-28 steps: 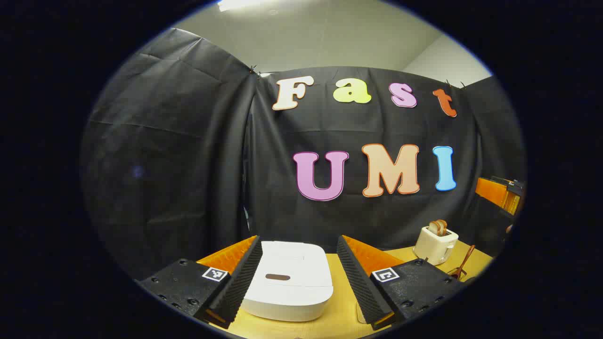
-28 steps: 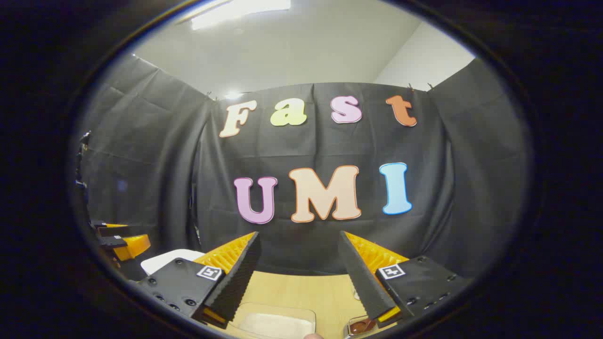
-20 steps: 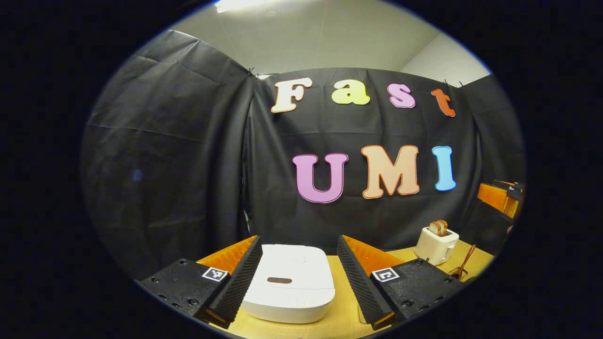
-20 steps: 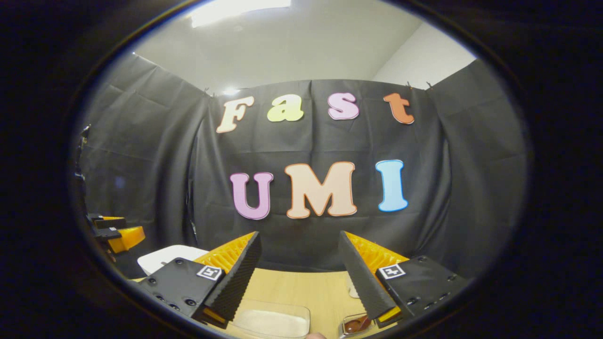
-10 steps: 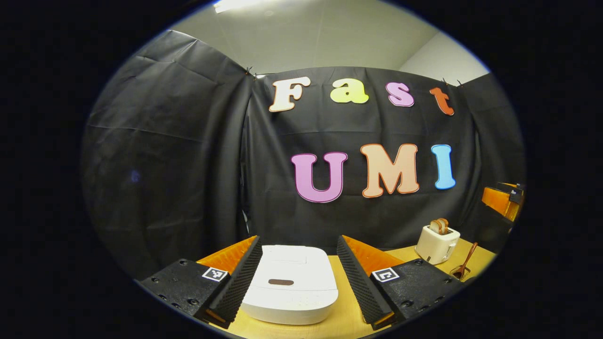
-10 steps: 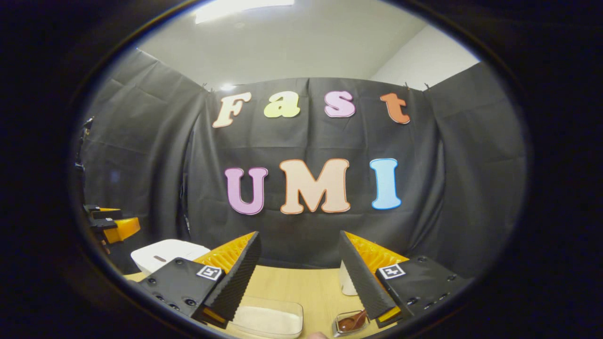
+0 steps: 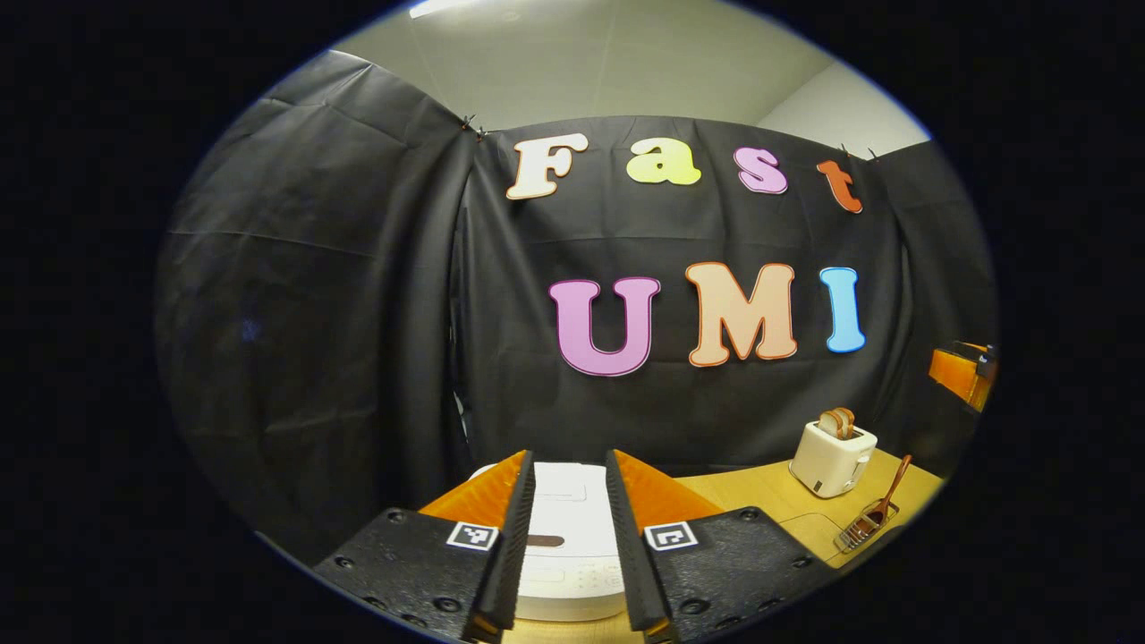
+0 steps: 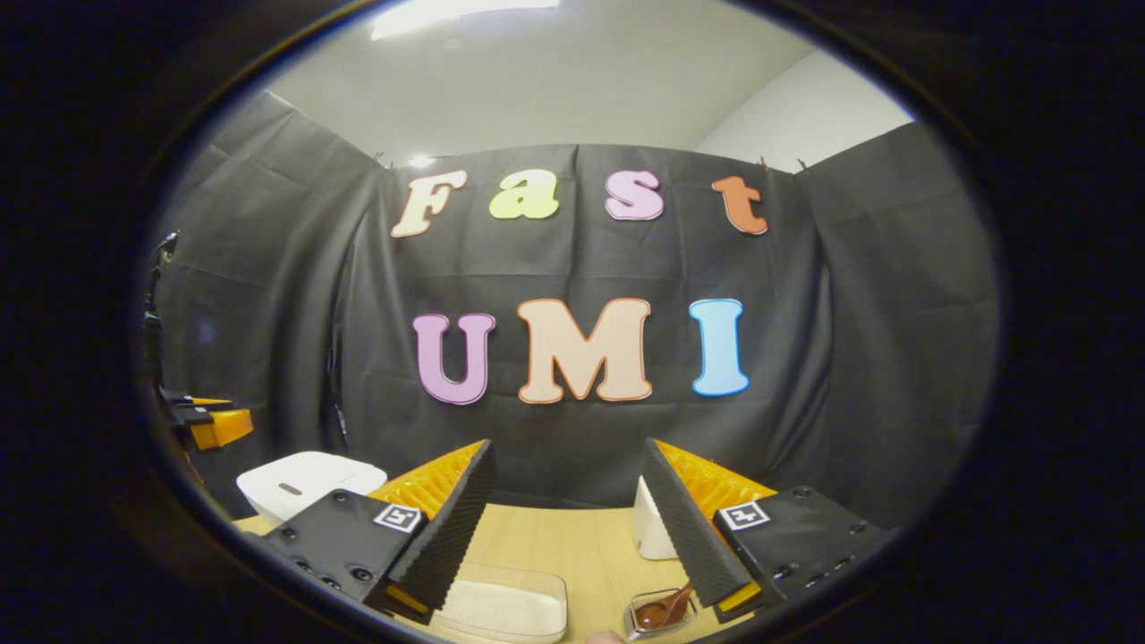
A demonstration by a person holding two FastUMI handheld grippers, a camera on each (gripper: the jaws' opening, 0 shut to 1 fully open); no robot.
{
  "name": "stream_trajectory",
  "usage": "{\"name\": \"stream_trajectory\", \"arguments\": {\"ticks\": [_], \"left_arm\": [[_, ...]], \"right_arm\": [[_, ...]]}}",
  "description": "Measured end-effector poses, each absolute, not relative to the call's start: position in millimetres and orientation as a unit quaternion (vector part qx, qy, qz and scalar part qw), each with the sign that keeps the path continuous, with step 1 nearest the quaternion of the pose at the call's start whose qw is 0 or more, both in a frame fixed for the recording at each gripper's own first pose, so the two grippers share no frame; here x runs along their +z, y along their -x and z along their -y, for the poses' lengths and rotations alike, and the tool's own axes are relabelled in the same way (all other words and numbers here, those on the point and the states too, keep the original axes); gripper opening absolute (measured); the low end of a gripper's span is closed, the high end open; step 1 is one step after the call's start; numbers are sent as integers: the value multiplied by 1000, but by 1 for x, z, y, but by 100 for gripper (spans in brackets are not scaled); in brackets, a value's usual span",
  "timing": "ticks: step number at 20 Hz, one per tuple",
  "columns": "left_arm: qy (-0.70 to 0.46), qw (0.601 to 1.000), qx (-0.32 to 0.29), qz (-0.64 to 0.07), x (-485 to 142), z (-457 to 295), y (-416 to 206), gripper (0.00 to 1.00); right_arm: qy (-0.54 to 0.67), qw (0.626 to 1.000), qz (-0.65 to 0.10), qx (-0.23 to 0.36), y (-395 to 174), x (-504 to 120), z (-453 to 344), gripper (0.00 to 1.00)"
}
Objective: Close the left gripper, press the button to open the rice cooker; take a wooden spoon from the chopstick holder with the right hand, scoop a spoonful of rice and pour it into the rice cooker, then put the wooden spoon back into the chopstick holder.
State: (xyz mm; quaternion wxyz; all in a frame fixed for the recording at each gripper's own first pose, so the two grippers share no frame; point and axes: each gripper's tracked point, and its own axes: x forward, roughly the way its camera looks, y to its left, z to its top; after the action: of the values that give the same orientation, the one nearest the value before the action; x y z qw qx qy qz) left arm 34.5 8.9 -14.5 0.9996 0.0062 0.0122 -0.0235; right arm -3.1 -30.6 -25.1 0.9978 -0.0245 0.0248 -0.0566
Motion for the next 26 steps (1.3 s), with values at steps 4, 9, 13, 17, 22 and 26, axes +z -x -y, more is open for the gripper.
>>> {"name": "stream_trajectory", "arguments": {"ticks": [4,9,13,17,22,26], "left_arm": [[5,999,-34,-30,-27,-15,-45,13],[31,997,-47,-56,-47,-25,-62,0],[30,995,-42,-90,-75,-38,-79,0],[41,989,-50,-134,-107,-38,-86,0],[52,981,-55,-178,-142,-37,-89,0],[42,978,-60,-195,-157,-35,-89,0]], "right_arm": [[20,997,-33,-69,4,-29,36,100],[30,996,-31,-84,9,-28,44,100],[38,994,-36,-95,14,-29,49,100],[48,993,-37,-103,17,-28,53,100],[55,992,-42,-107,18,-29,53,100],[60,992,-43,-106,18,-28,51,100]]}}
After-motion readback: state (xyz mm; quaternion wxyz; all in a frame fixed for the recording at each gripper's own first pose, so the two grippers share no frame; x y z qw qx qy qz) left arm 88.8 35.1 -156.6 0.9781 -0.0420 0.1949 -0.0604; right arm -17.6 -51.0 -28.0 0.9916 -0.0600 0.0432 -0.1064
